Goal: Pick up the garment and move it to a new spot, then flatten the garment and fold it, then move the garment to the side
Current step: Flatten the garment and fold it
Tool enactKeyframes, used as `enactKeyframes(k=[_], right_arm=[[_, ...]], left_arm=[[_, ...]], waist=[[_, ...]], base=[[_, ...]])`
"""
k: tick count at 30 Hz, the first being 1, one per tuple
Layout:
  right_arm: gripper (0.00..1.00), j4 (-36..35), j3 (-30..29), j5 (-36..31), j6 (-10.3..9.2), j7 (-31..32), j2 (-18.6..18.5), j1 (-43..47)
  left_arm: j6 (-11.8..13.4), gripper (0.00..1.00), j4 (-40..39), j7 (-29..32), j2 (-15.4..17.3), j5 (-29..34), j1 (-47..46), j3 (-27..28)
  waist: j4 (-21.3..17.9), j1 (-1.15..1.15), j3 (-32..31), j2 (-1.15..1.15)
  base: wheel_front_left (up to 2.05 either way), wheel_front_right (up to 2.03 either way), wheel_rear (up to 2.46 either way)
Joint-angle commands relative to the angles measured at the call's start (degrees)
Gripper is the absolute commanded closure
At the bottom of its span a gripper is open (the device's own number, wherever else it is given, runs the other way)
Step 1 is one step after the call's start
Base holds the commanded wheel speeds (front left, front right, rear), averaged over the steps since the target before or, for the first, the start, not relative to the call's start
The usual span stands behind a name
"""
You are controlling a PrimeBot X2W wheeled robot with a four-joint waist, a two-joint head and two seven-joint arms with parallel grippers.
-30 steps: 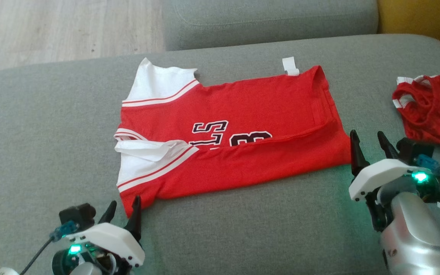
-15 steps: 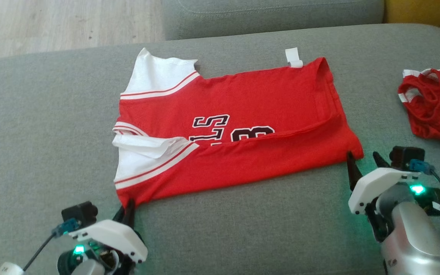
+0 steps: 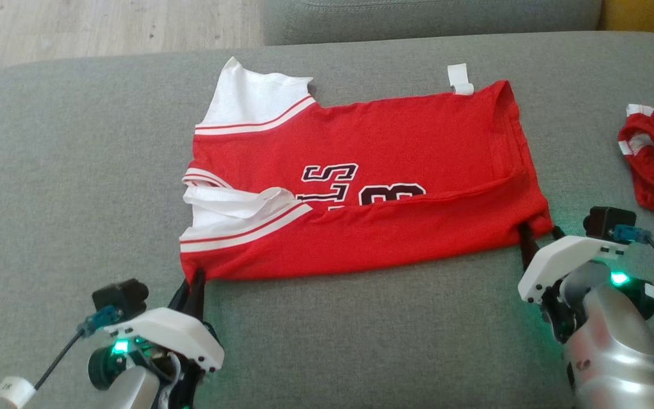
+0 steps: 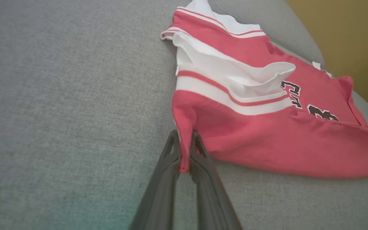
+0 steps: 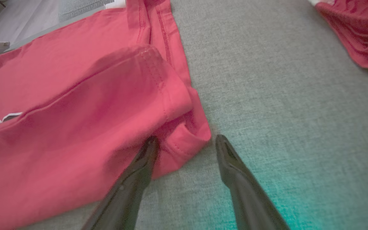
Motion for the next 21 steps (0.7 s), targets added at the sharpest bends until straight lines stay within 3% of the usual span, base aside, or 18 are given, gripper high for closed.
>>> enactKeyframes(k=[1,3,12,21], right_arm=[[0.66,0.0,1.4,0.0,0.39,-0.1,0.2,-2.3],[0.99,1.1,1.9,1.2,0.39,-0.7,0.2,-2.7],[1.00,-0.9,5.2,6.2,0.39,-5.8,0.2,-2.0],[1.00,-13.3,9.5,14.3,0.39,-6.6,0.2,9.8]], left_arm=[[0.2,1.00,-2.0,-1.0,1.1,0.9,-2.9,1.7],[0.1,1.00,-2.4,-1.4,1.3,1.1,-2.9,1.6],[0.7,1.00,-5.0,-3.0,3.2,1.7,-1.7,2.5],[3.2,1.00,-17.2,-1.0,8.2,1.9,7.3,3.3]], waist=[[0.2,0.00,-0.1,0.00],[0.2,0.00,-0.4,0.00],[-0.6,0.00,-3.6,0.00],[-1.4,0.00,-7.0,0.00]], base=[[0.00,0.00,0.00],[0.00,0.00,0.00],[0.00,0.00,0.00],[0.00,0.00,0.00]])
